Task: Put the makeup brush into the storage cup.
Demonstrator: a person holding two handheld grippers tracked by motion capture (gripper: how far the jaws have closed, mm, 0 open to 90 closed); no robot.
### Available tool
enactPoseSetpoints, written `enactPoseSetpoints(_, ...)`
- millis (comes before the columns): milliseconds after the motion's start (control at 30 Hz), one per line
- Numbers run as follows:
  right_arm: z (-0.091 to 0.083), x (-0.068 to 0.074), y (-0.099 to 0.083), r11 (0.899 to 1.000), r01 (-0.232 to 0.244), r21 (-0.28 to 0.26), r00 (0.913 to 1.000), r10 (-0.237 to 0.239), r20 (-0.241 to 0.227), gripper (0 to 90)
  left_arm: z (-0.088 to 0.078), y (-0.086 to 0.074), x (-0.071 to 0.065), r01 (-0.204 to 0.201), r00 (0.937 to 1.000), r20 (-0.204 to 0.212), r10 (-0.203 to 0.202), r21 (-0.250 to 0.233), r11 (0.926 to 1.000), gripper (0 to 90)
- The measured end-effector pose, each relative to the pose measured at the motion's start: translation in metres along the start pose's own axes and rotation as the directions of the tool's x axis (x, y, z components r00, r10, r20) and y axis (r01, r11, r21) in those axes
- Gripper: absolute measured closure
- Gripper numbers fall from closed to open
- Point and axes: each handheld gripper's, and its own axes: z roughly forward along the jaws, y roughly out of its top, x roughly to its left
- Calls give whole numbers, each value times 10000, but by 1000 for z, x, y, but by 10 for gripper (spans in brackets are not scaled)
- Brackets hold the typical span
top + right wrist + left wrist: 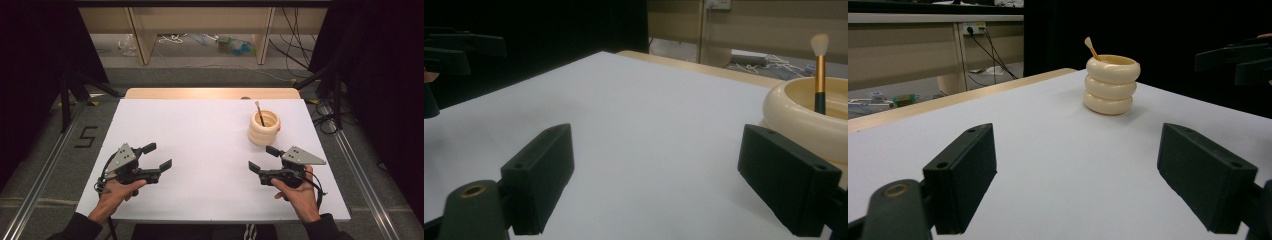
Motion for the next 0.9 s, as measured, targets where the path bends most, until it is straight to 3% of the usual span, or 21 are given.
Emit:
enactPoseSetpoints(467,-3,-2,-4,9982,537,-260,9974,-524,502,158,-4,0,1,-212,9997,-96,213,134,9997,159)
enactPoseSetpoints(900,-2,-2,-5,9983,578,-111,9974,-573,436,159,-4,0,2,-135,9998,-163,136,113,9998,159)
